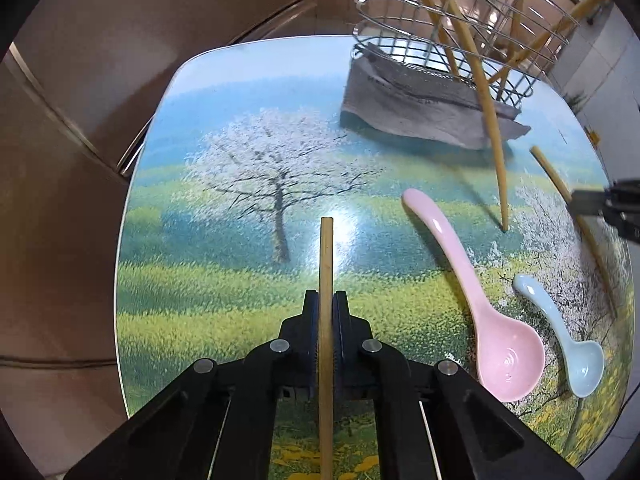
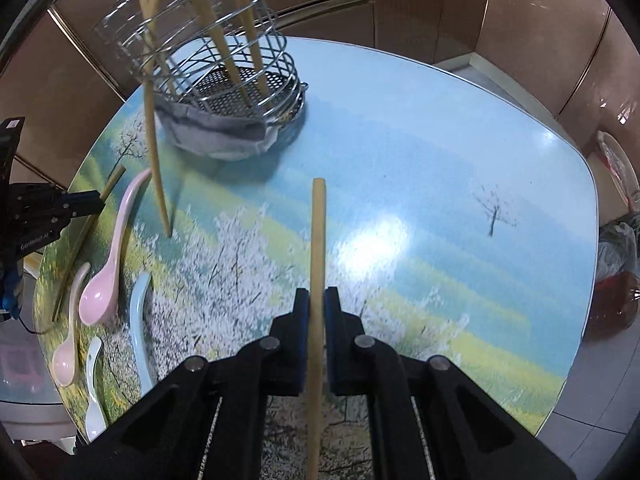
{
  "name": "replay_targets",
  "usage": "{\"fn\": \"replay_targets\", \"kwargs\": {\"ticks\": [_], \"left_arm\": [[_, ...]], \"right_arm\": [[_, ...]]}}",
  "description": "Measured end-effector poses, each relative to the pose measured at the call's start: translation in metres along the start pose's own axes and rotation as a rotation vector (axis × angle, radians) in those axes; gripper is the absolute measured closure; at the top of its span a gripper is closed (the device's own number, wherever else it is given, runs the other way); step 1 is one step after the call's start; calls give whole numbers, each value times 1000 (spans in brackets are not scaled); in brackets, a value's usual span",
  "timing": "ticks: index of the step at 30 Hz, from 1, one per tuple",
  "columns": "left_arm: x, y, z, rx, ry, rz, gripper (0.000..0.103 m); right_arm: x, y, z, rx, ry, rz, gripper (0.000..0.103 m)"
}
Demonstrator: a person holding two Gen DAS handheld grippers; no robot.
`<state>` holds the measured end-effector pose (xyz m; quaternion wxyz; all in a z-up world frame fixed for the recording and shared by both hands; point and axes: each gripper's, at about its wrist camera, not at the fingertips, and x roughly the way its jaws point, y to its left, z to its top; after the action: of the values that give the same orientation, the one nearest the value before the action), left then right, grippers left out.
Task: Organize utensils
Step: 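Lift both held chopsticks and carry them over the wire holder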
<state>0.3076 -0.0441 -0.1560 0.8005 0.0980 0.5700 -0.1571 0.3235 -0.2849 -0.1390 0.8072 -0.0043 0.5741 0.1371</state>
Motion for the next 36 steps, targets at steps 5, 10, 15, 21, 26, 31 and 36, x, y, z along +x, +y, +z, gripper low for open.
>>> {"fn": "replay_targets", "kwargs": {"ticks": [5, 10, 15, 21, 26, 31, 36], "left_arm": [[-28, 7, -7, -56, -96, -14, 97], [-60, 19, -16, -123, -173, -41, 97], [-89, 24, -29, -166, -228, -74, 97], [-130, 30, -41, -209, -340, -118, 97], [-171, 29, -40, -242, -472, -158, 97], [-203, 29, -30, -276, -590, -206, 97], [-234, 29, -5, -300, -721, -231, 97]], "right_arm": [[-28, 0, -29, 27, -113, 39, 96], [-64, 7, -52, 41, -209, 62, 96], [-95, 14, -67, 50, -281, 77, 96], [-137, 29, -79, 53, -403, 69, 96], [-172, 50, -73, 31, -522, 70, 96], [-197, 74, -52, -2, -627, 70, 97], [-224, 87, -24, -26, -736, 71, 97]]}}
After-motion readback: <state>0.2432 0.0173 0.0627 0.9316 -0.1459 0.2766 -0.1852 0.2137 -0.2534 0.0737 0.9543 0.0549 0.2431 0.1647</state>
